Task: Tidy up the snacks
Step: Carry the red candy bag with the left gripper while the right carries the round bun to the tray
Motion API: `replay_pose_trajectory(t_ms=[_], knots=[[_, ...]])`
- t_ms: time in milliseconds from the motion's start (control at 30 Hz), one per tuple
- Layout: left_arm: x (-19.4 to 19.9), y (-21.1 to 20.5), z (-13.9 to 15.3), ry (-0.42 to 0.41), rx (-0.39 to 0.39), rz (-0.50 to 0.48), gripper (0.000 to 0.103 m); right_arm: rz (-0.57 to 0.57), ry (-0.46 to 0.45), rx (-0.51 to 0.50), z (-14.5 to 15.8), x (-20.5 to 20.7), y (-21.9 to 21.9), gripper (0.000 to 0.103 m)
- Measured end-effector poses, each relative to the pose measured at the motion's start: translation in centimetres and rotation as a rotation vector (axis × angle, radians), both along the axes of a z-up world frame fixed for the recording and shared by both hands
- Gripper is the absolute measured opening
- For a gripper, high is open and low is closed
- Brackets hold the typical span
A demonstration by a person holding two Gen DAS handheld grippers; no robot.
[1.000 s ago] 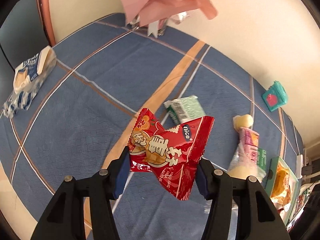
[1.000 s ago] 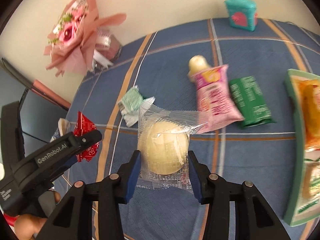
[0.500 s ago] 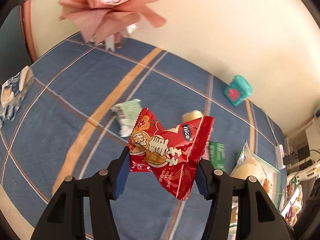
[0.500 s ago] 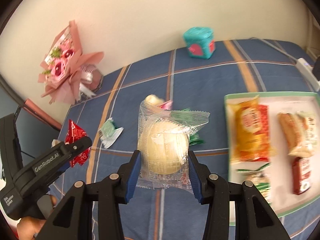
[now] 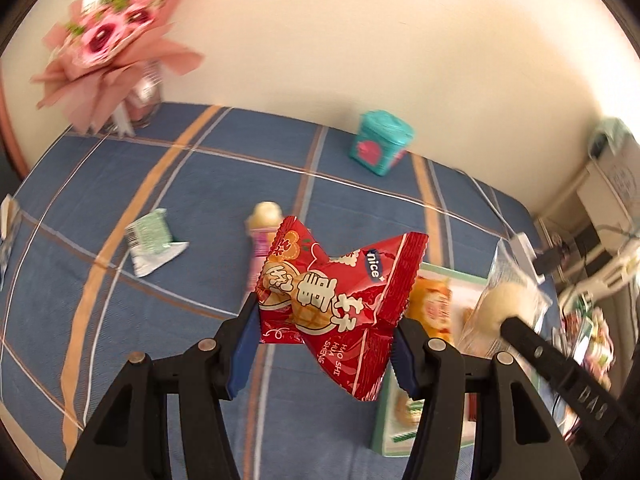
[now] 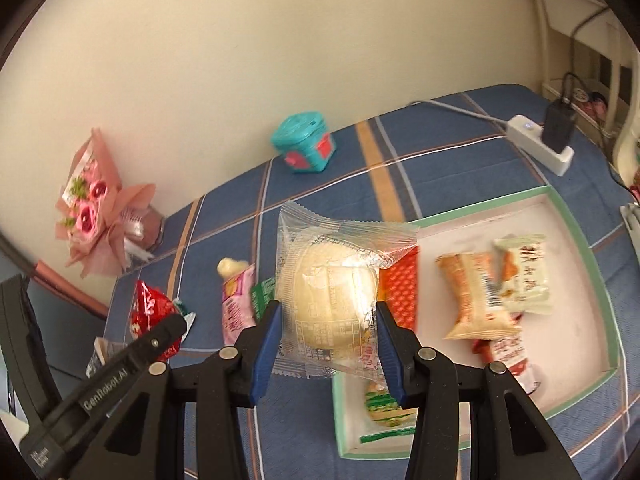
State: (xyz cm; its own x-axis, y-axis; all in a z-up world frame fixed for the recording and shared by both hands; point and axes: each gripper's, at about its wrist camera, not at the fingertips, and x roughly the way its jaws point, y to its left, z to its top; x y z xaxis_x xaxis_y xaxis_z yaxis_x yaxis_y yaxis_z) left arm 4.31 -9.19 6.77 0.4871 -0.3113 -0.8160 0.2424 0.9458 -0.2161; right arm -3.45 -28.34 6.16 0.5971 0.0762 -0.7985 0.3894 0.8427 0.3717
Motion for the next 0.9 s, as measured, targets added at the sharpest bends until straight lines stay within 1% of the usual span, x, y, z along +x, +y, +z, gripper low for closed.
replay_pose_trajectory(t_ms=[133,333,500,633,733,900], knots=[[-1.1,-2.8,0.3,-0.021,0.023,-0.064,0.059,-0.076,-0.015,-0.001,0.5,-1.5,-3.3,0.048],[-2.9,-7.1,0.1,-0.027,0.053,-0.160,0.059,-0.198,-0.004,-0.008,0.3,-3.9,-8.5,0.048],[-4.8,-10.8,-0.2,-0.043,0.092,-0.253,0.059,-0.291,0.021,-0.026,-0.1,-5.7,-11.9,0.049],[-6.2,-13.1,-0.9,-0.048,0.136,-0.308,0.059,-0.341,0.058,-0.040,-0.5,-6.7,-13.5,0.049],[-6.8,-14.3,-1.8,-0.045,0.166,-0.335,0.059,-0.357,0.090,-0.047,-1.1,-6.9,-14.2,0.049],[-7.2,-15.9,-3.2,-0.037,0.218,-0.367,0.059,-0.363,0.143,-0.018,-2.7,-6.7,-14.7,0.049]])
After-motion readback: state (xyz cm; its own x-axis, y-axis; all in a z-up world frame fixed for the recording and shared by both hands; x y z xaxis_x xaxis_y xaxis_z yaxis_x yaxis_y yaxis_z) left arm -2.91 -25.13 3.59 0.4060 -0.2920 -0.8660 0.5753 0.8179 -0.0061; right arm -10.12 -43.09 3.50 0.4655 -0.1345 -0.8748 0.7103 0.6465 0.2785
